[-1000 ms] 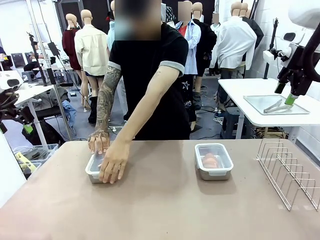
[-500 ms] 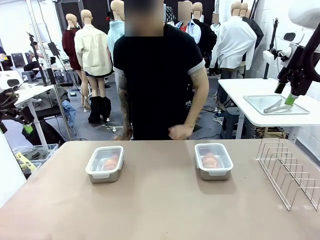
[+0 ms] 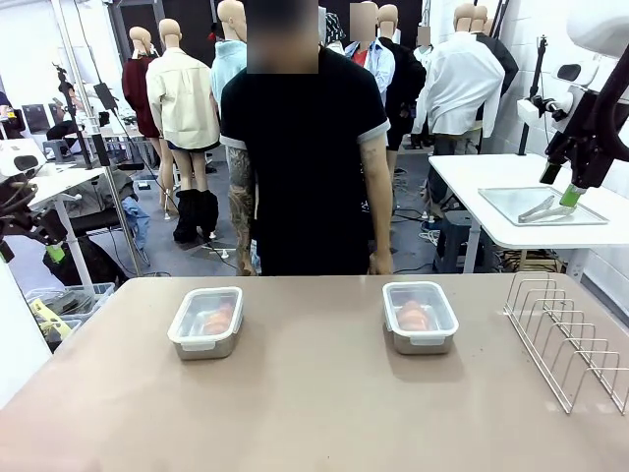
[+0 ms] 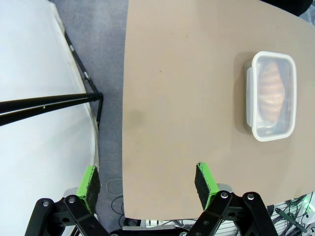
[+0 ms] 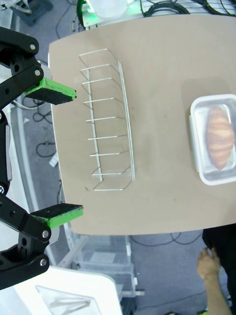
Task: Place the bread in airtight containers.
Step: Release when the human grabs the Airtight Container lid.
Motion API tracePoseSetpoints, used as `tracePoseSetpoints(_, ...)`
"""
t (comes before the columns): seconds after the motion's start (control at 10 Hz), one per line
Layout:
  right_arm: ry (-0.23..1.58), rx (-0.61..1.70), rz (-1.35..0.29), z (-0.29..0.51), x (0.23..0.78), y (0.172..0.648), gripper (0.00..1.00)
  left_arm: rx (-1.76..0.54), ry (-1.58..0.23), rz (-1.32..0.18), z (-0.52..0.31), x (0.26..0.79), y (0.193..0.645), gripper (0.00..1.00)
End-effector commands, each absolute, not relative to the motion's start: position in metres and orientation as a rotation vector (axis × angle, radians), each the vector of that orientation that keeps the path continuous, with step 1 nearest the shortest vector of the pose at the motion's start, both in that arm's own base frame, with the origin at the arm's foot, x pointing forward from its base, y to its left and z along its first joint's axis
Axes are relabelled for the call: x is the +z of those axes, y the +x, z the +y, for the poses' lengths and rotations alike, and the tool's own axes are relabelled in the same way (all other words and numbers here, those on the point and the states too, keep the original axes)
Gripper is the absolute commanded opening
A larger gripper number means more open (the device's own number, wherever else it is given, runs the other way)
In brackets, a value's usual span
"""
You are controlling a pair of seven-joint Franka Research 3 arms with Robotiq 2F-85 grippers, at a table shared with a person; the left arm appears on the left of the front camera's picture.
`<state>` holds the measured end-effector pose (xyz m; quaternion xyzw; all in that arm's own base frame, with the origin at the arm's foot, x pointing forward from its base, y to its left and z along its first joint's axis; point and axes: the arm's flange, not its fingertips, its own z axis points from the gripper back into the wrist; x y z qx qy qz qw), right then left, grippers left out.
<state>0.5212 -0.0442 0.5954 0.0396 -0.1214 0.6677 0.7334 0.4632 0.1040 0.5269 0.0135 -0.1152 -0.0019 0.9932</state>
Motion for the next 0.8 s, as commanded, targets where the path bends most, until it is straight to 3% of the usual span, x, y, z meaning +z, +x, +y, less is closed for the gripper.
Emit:
tracePoseSetpoints(0.0,0.09,1.47,-0.251,-0.0438,0.5962,0.5225,1.0,0.013,0.041,-0.229,0.104,0.5282,0.4616,1.0)
tracePoseSetpoints(0.7,0.09,1.47,-0.251,-0.0438,0.5962,0.5225,1.0,0.013,0.041,-0.229,0.104,0.5282,0.4616,1.0)
